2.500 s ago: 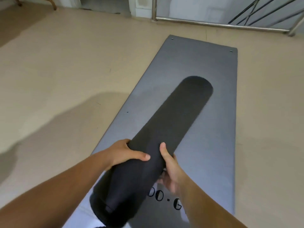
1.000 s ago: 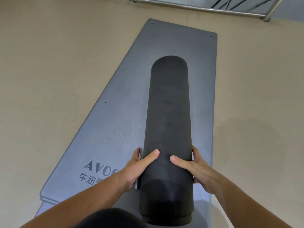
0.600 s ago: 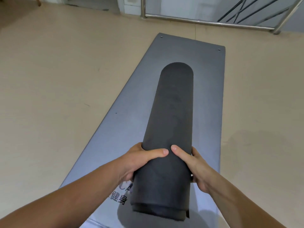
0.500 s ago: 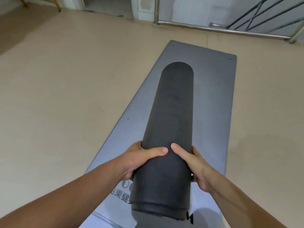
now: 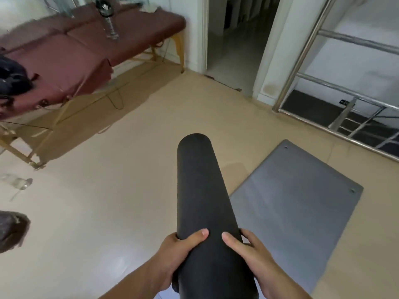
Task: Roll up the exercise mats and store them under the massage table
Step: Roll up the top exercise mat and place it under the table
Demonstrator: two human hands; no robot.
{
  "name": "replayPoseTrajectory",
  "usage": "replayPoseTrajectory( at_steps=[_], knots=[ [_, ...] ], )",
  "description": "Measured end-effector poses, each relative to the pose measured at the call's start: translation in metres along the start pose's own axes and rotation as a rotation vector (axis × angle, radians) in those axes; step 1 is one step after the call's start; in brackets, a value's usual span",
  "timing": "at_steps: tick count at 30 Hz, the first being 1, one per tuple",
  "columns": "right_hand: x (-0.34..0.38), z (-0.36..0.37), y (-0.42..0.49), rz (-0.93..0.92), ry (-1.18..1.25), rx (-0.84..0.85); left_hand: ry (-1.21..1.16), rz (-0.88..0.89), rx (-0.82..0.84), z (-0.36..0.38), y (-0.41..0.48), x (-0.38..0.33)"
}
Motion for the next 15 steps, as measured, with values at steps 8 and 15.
replayPoseTrajectory(
  at_steps=[8, 15],
  knots=[
    [0.157, -0.071, -0.094, -0.01, -0.215, 0.105, -0.172, -0.11, -0.117, 0.07, -0.037, -0.138],
    [0.298, -0.013, -0.059, -0.066, -0.274, 0.15, -0.224, -0.103, -0.196, -0.001, 0.021, -0.259]
  ],
)
Point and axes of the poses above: each hand's wrist, its own y-axis towards the middle knuckle, its own z-axis out of the palm, x = y × z, the point moved 2 cm from there along y, towards the middle knuckle, and after that the axes turned 11 degrees about z, right-handed, at the moved point
